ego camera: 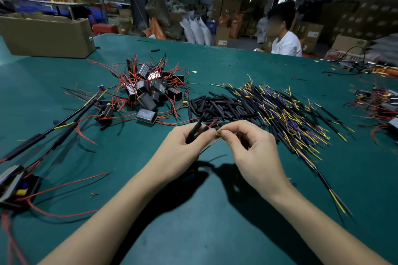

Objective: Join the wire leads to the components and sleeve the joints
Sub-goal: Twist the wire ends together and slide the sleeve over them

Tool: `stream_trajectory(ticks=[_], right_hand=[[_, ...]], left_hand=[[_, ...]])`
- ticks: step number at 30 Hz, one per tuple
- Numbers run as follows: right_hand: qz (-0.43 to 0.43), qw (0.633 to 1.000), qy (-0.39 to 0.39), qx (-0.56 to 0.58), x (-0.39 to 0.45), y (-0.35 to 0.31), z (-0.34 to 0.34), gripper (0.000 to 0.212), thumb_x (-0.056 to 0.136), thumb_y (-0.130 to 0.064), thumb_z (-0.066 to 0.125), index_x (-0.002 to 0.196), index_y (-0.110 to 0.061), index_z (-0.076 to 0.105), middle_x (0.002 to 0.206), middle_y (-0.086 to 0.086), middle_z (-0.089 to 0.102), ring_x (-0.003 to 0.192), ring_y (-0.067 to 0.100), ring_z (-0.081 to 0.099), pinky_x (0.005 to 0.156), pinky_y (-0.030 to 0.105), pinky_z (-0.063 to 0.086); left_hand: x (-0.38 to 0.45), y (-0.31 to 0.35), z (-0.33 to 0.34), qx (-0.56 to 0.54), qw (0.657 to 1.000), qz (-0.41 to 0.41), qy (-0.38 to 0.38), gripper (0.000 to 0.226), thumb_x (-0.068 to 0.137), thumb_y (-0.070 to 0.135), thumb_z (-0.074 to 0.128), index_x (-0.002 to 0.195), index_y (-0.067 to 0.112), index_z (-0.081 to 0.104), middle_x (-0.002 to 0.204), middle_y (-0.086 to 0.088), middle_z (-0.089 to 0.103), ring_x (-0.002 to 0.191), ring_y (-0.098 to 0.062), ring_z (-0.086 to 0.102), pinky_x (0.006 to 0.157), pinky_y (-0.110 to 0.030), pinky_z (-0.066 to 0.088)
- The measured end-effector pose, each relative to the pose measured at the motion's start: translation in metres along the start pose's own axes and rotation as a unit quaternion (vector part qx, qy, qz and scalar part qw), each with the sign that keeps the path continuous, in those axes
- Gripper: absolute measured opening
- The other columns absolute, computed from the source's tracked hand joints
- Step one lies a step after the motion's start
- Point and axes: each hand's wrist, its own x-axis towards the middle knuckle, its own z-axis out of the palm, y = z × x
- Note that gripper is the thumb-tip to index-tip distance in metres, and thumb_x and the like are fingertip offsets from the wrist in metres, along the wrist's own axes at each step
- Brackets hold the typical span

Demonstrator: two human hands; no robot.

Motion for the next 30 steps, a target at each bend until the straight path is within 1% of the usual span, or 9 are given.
stream_trajectory(ticks=[2,4,9,15,18,22,24,27,30], right_hand=[[-0.018,0.999,-0.019,-0.038,0.003,0.002,-0.005,0.012,0.088,-0.007,0.066,0.082,-0.015,0.072,0.077,-0.011,0.066,0.067,0.005,0.056,0.061,0.016,0.038],[-0.040,0.996,-0.032,-0.068,0.005,0.004,-0.009,0.011,0.088,-0.008,0.066,0.083,-0.015,0.073,0.080,-0.007,0.067,0.070,0.008,0.057,0.064,0.020,0.042],[-0.067,0.996,-0.017,-0.064,0.007,0.004,-0.019,0.010,0.087,-0.013,0.063,0.083,-0.015,0.072,0.081,-0.010,0.067,0.073,0.007,0.058,0.067,0.017,0.043],[-0.038,0.998,-0.020,-0.049,0.007,0.007,-0.019,0.013,0.087,-0.006,0.067,0.081,-0.017,0.071,0.080,-0.010,0.067,0.074,0.007,0.060,0.068,0.021,0.045],[-0.041,0.998,-0.020,-0.036,0.006,0.005,-0.018,0.014,0.087,-0.006,0.068,0.082,-0.019,0.072,0.081,-0.011,0.068,0.075,0.008,0.061,0.067,0.021,0.046],[-0.055,0.997,-0.033,-0.046,0.005,0.004,-0.018,0.012,0.085,-0.004,0.069,0.084,-0.016,0.073,0.081,-0.011,0.068,0.073,0.002,0.059,0.066,0.012,0.041],[-0.056,0.997,-0.036,-0.041,0.005,0.003,-0.018,0.012,0.084,-0.005,0.070,0.084,-0.016,0.073,0.079,-0.012,0.067,0.071,0.000,0.058,0.066,0.011,0.040],[-0.051,0.998,-0.032,-0.033,0.005,0.003,-0.017,0.009,0.084,-0.008,0.071,0.081,-0.017,0.073,0.077,-0.013,0.067,0.070,0.000,0.059,0.066,0.011,0.039],[-0.038,0.998,-0.034,-0.025,0.005,0.003,-0.016,0.008,0.085,-0.010,0.070,0.081,-0.016,0.073,0.075,-0.013,0.068,0.070,0.000,0.059,0.066,0.014,0.040]], left_hand=[[-0.001,0.000,0.002,-0.007,1.000,0.025,0.010,0.020,0.097,0.032,0.051,0.102,0.015,0.060,0.052,0.018,0.045,0.048,0.000,0.036,0.049,-0.011,0.032],[-0.002,0.001,0.001,0.002,0.999,0.038,0.014,0.011,0.099,0.026,0.049,0.107,0.023,0.056,0.050,0.016,0.045,0.047,-0.004,0.034,0.046,-0.014,0.030],[-0.002,0.003,0.000,0.016,0.997,0.065,0.024,0.014,0.097,0.019,0.051,0.098,0.015,0.065,0.046,0.014,0.041,0.045,-0.005,0.030,0.046,-0.013,0.026],[-0.002,0.003,0.000,0.012,0.997,0.063,0.039,0.013,0.093,0.018,0.057,0.090,0.013,0.068,0.048,0.013,0.040,0.048,-0.004,0.031,0.047,-0.014,0.025],[-0.001,0.003,0.001,0.024,0.997,0.059,0.040,0.009,0.091,0.011,0.061,0.085,0.014,0.067,0.048,0.012,0.045,0.046,-0.004,0.038,0.047,-0.014,0.030],[-0.001,0.003,0.000,0.088,0.992,0.075,0.053,0.013,0.089,0.012,0.065,0.080,0.021,0.064,0.058,0.014,0.056,0.050,-0.011,0.046,0.052,-0.023,0.038],[-0.001,0.002,0.000,0.082,0.992,0.074,0.053,0.012,0.089,0.012,0.064,0.080,0.019,0.063,0.058,0.007,0.054,0.052,-0.022,0.045,0.052,-0.031,0.039],[-0.001,0.002,0.001,0.071,0.992,0.089,0.057,0.010,0.089,0.012,0.065,0.081,0.017,0.063,0.059,0.000,0.053,0.054,-0.024,0.043,0.052,-0.033,0.036],[-0.002,0.005,0.001,0.058,0.991,0.105,0.051,0.007,0.086,0.015,0.069,0.082,0.014,0.064,0.066,-0.021,0.055,0.058,-0.035,0.045,0.054,-0.040,0.037]])
